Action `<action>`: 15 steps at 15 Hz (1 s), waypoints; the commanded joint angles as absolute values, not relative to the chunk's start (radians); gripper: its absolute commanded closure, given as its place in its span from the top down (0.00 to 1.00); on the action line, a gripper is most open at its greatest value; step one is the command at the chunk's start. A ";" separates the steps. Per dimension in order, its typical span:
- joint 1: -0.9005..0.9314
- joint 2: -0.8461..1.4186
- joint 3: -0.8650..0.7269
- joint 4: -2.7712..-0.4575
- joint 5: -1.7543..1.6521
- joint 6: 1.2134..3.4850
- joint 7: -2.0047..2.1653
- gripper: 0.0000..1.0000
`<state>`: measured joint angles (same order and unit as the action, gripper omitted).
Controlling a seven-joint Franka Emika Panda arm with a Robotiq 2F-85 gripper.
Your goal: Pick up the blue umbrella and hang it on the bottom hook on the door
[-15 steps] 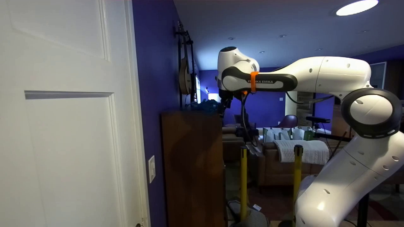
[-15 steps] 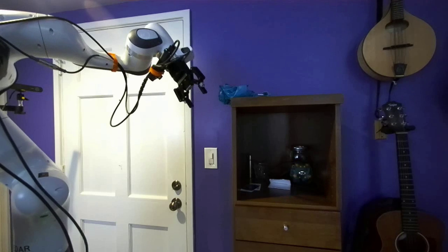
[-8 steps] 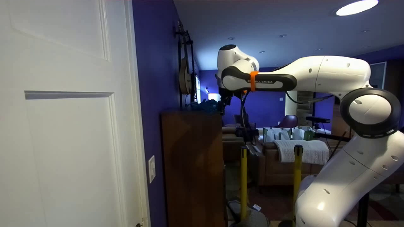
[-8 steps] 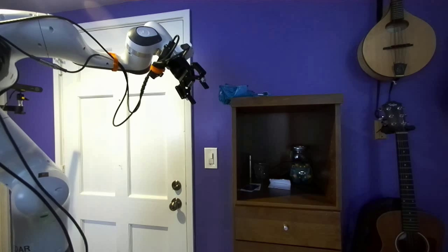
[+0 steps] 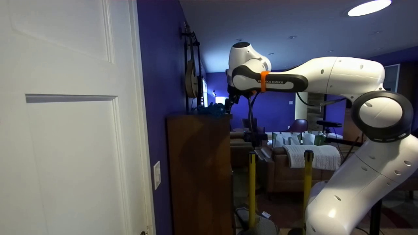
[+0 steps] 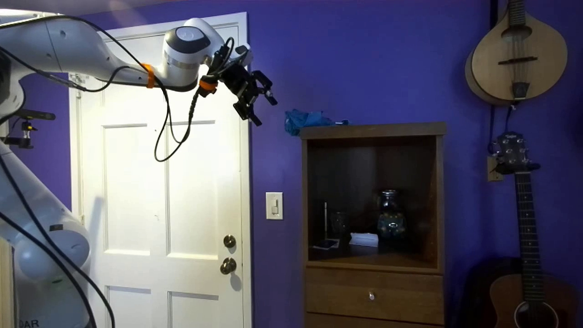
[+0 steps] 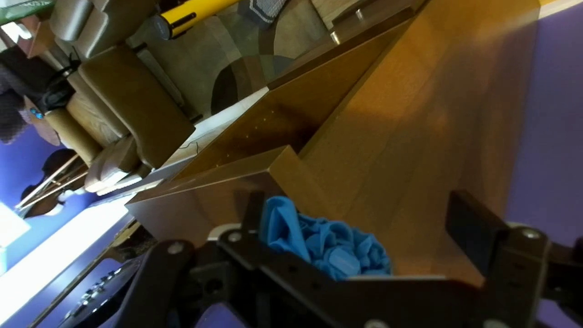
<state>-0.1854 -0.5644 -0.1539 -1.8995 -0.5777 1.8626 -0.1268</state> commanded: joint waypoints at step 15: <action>-0.181 -0.342 -0.318 -1.649 -0.118 2.132 -0.078 1.00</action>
<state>-0.1847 -0.4109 -0.2940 -1.7338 -0.2090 2.1327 -0.0707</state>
